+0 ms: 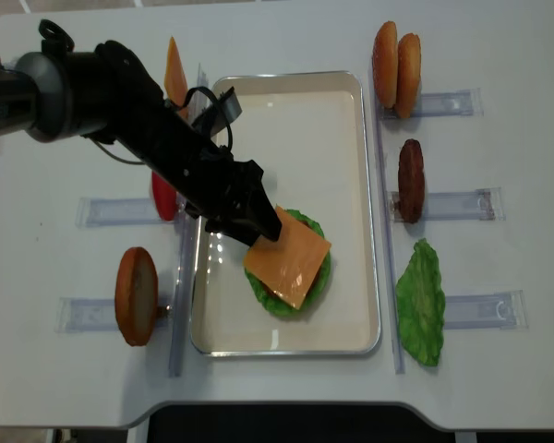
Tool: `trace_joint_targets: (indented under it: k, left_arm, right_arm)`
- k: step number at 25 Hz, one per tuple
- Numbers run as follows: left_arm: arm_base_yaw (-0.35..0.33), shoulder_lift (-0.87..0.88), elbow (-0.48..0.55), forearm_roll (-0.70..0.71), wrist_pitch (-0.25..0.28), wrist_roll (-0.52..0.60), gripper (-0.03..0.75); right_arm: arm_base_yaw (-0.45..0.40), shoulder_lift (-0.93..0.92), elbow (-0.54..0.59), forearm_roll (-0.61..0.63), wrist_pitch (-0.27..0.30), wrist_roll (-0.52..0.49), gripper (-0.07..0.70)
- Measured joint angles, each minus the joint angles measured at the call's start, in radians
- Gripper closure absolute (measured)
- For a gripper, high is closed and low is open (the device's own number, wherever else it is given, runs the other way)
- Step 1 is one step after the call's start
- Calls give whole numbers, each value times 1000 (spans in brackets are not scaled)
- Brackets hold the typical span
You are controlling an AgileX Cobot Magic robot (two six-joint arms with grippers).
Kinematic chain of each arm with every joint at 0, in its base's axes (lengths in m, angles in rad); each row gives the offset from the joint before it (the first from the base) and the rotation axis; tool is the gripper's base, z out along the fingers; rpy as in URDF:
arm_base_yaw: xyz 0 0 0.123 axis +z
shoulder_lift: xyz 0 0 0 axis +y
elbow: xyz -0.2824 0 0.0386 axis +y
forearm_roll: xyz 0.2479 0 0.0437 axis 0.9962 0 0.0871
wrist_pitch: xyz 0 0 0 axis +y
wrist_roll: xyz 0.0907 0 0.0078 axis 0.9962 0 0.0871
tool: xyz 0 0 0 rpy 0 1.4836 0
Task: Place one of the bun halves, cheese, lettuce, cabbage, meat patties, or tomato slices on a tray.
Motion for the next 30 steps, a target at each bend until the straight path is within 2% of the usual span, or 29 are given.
trace_joint_targets:
  k: [4,9,14,19,21,24,30]
  left_arm:
    - [0,-28,-5,66,-2,-66,279]
    - [0,-80,-57,227,9,-193,274]
    - [0,-143,-141,412,76,-324,272]
    - [0,-210,-212,594,189,-431,272]
    - [0,-232,-234,662,217,-468,272]
    - [0,-261,-249,754,227,-515,272]
    - [0,-286,-249,801,232,-530,272]
  right_arm:
    - [0,0,0,0,0,0,231]
    - [0,0,0,0,0,0,231]
    - [0,0,0,0,0,0,231]
    - [0,0,0,0,0,0,231]
    - [0,0,0,0,0,0,231]
    - [0,0,0,0,0,0,231]
    - [0,0,0,0,0,0,231]
